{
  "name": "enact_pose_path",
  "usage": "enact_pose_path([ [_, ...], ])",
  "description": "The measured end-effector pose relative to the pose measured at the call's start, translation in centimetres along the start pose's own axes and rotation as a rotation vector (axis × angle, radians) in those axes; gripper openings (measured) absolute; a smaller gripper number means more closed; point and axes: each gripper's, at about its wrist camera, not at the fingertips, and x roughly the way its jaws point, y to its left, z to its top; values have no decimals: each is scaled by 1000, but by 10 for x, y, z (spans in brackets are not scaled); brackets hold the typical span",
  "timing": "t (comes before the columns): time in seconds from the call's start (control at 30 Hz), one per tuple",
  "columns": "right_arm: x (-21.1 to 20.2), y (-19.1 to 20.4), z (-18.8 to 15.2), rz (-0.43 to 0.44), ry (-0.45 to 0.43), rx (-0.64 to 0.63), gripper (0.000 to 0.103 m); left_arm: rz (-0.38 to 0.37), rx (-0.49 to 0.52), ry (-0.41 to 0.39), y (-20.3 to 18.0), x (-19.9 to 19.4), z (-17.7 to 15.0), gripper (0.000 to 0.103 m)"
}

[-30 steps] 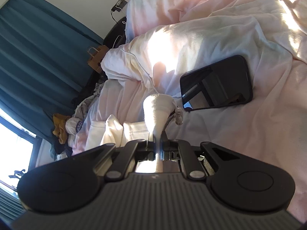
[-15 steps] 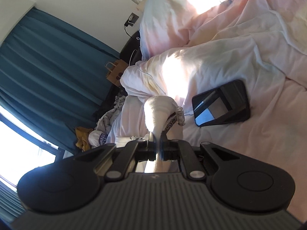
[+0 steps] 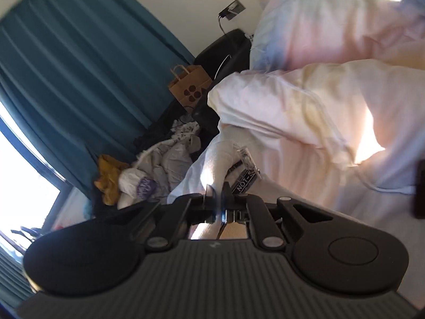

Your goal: Fold clothes

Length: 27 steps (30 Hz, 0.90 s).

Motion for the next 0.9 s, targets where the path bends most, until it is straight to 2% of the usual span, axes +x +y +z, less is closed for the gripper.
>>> enact_pose_path([
  [0.1, 57, 23, -21, -41, 1, -87, 7, 61, 5, 21, -3, 62, 1, 10],
  [0.2, 103, 26, -44, -63, 16, -135, 7, 110, 47, 43, -4, 110, 1, 11],
  [0.27, 124, 27, -57, -71, 19, -203, 7, 122, 78, 55, -3, 130, 0, 12],
  [0.37, 138, 21, -69, -78, 32, -235, 7, 107, 96, 74, 1, 144, -1, 15],
  [0.43, 140, 19, -71, -74, 37, -247, 8, 81, 103, 80, 6, 143, -2, 17],
  [0.53, 133, 25, -67, -56, 44, -294, 11, 82, 217, 64, -5, 130, -5, 21],
  [0.67, 108, 24, -54, 19, 48, -266, 17, 49, 325, -10, -23, 93, -20, 49],
  [0.77, 79, 20, -42, 53, 68, -226, 24, 14, 379, -49, -32, 53, -37, 60],
  [0.83, 54, 12, -38, 86, 72, -187, 33, -6, 392, -65, -31, 28, -53, 68],
  [0.9, 28, -3, -37, 111, 72, -134, 48, -20, 385, -72, -26, 7, -68, 77],
])
